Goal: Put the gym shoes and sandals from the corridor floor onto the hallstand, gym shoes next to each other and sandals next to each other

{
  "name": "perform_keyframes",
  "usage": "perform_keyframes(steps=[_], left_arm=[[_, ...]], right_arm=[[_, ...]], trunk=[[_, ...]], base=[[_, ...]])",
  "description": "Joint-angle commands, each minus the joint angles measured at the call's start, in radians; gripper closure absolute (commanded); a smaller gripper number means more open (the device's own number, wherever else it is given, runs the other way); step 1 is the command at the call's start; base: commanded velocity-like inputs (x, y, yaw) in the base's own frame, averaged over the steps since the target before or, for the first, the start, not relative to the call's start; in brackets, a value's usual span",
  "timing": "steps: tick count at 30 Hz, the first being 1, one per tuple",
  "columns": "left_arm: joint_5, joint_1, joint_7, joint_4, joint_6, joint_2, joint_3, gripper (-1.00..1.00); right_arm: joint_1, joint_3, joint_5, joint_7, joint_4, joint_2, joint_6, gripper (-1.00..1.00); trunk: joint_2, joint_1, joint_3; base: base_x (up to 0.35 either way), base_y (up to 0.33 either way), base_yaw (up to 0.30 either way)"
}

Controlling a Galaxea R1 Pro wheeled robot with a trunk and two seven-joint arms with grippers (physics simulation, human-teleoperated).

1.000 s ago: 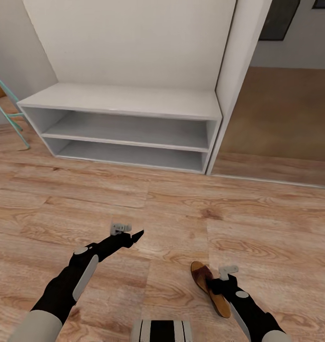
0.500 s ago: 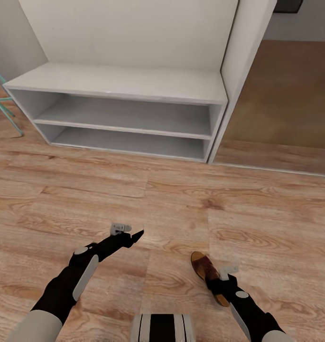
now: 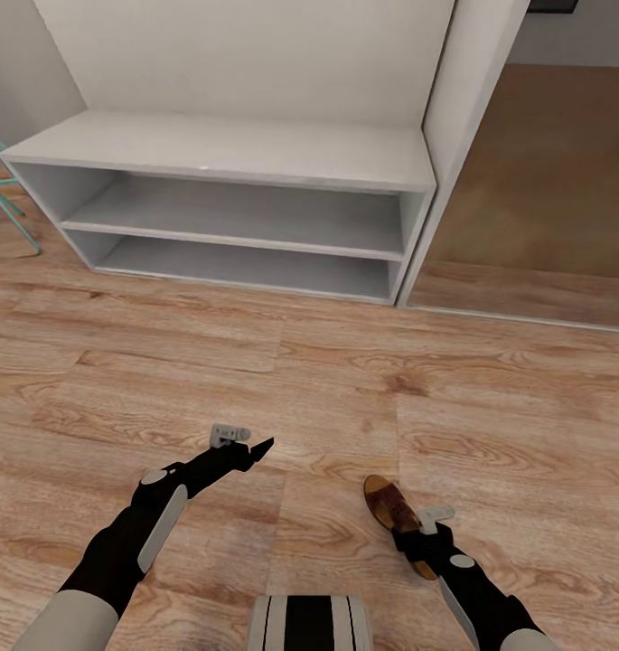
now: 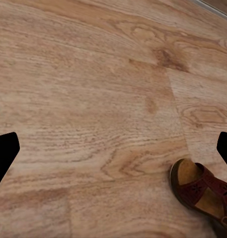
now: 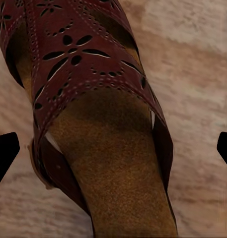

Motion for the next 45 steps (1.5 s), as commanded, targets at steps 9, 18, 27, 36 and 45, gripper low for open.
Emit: perform_keyframes(steps=[9, 18, 27, 36, 45], left_arm=[[0.011, 0.000, 0.001, -0.001, 0.009, 0.001, -0.001, -1.00], [0.012, 0.000, 0.002, -0.001, 0.009, 0.000, -0.001, -1.00], [0.011, 0.000, 0.002, -0.001, 0.009, 0.001, -0.001, -1.00], [0.011, 0.000, 0.002, -0.001, 0.009, 0.001, -0.001, -1.00], [0.012, 0.000, 0.002, -0.001, 0.009, 0.001, -0.001, -1.00]], right_arm=[[0.001, 0.002, 0.011, 0.037, 0.056, -0.030, -0.085, -1.00], [0.001, 0.002, 0.014, 0.062, 0.077, -0.030, -0.095, -1.00], [0.001, 0.002, 0.014, 0.063, 0.080, -0.032, -0.096, -1.00], [0.001, 0.002, 0.013, 0.063, 0.114, -0.032, -0.097, -1.00], [0.001, 0.002, 0.012, 0.063, 0.122, -0.032, -0.098, -1.00]], trunk=[[0.000, 0.000, -0.001], [0.000, 0.000, -0.001], [0.000, 0.000, -0.001], [0.000, 0.000, -0.001], [-0.002, 0.003, -0.026]], base=[[0.000, 0.000, 0.000], [0.000, 0.000, 0.000], [0.000, 0.000, 0.000], [0.000, 0.000, 0.000], [0.000, 0.000, 0.000]])
